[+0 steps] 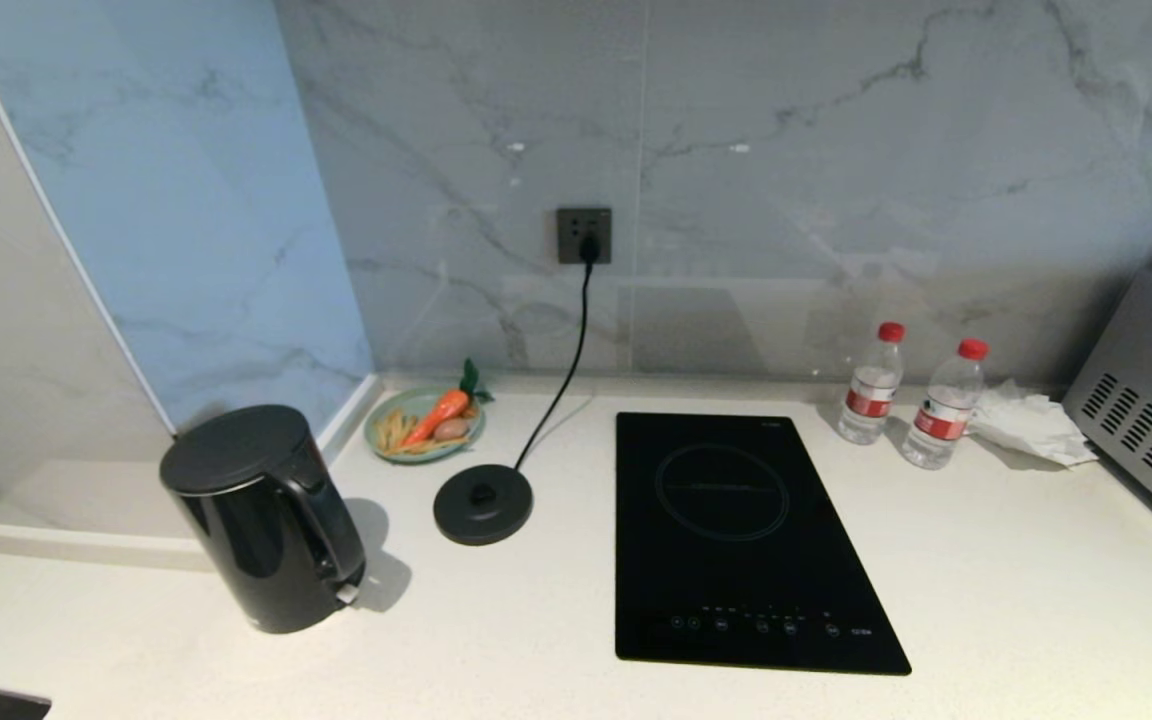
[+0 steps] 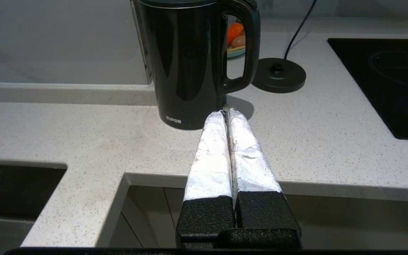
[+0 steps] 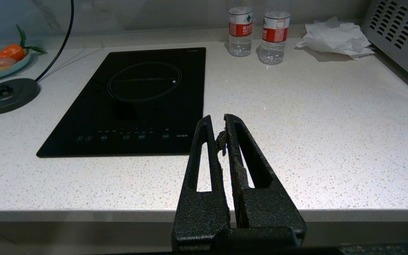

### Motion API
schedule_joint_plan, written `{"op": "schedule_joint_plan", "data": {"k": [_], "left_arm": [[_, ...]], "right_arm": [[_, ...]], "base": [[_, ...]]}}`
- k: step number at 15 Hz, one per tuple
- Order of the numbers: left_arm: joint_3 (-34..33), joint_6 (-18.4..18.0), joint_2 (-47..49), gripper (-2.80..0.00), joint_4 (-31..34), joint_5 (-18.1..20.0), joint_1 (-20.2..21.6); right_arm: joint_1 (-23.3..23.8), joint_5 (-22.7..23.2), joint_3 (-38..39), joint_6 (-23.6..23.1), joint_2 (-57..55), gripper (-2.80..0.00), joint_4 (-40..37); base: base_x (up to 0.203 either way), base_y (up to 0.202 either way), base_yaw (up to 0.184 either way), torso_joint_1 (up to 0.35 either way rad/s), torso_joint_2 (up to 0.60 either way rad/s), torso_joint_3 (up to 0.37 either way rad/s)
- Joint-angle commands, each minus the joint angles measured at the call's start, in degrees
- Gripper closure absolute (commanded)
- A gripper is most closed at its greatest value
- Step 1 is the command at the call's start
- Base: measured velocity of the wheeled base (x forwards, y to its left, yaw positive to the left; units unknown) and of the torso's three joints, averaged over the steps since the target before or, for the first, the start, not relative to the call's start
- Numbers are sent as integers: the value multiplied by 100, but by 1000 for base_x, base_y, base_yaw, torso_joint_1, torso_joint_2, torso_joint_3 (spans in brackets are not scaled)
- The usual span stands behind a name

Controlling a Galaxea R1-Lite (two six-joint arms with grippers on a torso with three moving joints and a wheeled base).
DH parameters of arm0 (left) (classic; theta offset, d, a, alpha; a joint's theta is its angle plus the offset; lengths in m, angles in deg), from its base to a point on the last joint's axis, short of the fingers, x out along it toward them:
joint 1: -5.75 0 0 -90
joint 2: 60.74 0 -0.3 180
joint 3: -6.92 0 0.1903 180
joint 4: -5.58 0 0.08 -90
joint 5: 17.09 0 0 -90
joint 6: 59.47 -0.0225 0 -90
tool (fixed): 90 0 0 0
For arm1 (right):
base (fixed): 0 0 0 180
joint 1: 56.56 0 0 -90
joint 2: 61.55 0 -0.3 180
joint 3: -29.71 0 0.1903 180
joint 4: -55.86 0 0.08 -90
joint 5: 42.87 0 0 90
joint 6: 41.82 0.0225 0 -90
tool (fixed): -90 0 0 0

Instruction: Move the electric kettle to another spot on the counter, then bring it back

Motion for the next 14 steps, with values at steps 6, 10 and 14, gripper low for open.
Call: {"op": "schedule_joint_plan", "data": {"k": [6, 10, 14], "left_arm": [[-16, -4, 7, 0, 12, 0, -1], [-9, -4, 7, 0, 20, 4, 1], [-9, -4, 7, 0, 20, 4, 1]], "right_arm": [[0, 0, 1, 2, 0, 0, 1], [0, 0, 1, 2, 0, 0, 1], [0, 0, -16, 2, 0, 0, -95]], "base": [[0, 0, 0, 0, 0, 0], [0, 0, 0, 0, 0, 0], [0, 0, 0, 0, 0, 0]]}}
